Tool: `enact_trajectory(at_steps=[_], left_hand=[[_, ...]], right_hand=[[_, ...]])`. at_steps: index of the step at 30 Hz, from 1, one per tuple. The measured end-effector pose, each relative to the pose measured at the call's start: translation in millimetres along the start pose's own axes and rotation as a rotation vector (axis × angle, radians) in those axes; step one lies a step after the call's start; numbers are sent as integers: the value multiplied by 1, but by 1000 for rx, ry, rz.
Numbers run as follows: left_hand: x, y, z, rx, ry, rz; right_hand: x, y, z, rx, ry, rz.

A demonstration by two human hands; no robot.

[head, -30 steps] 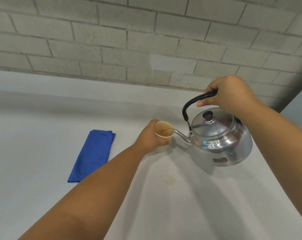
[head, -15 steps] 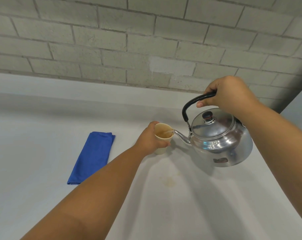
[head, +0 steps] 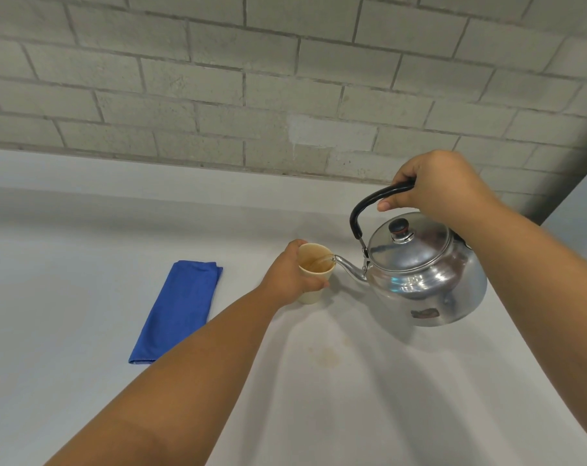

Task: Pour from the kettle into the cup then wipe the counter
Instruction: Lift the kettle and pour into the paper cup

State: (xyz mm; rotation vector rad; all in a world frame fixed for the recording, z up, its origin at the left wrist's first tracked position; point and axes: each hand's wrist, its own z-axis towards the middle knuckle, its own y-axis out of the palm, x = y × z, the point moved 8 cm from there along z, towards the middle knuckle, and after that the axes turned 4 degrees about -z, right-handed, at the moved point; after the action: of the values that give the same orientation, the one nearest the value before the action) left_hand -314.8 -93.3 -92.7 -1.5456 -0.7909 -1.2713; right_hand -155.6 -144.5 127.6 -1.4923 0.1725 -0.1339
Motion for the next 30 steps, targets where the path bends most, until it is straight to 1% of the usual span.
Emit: enact_trajectory(at_steps=[3, 8, 14, 20, 22, 25, 30], left_hand=[[0, 0, 0, -2, 3, -5], [1, 0, -1, -2, 4, -18], [0, 0, 0, 9, -10, 3], [2, 0, -1, 29, -13, 1], [2, -1, -1, 33, -20, 6], [2, -1, 0, 25, -39, 35], [-1, -3, 0, 56, -86, 119]], right_hand=[[1, 2, 2, 0, -8, 0], [5, 2, 4, 82, -43, 63], [6, 4, 12, 51, -56, 18], [12, 4, 17, 61, -89, 68], [17, 7, 18, 83, -108, 120], [31, 10, 15, 156, -138, 263], [57, 17, 13, 185, -127, 454]])
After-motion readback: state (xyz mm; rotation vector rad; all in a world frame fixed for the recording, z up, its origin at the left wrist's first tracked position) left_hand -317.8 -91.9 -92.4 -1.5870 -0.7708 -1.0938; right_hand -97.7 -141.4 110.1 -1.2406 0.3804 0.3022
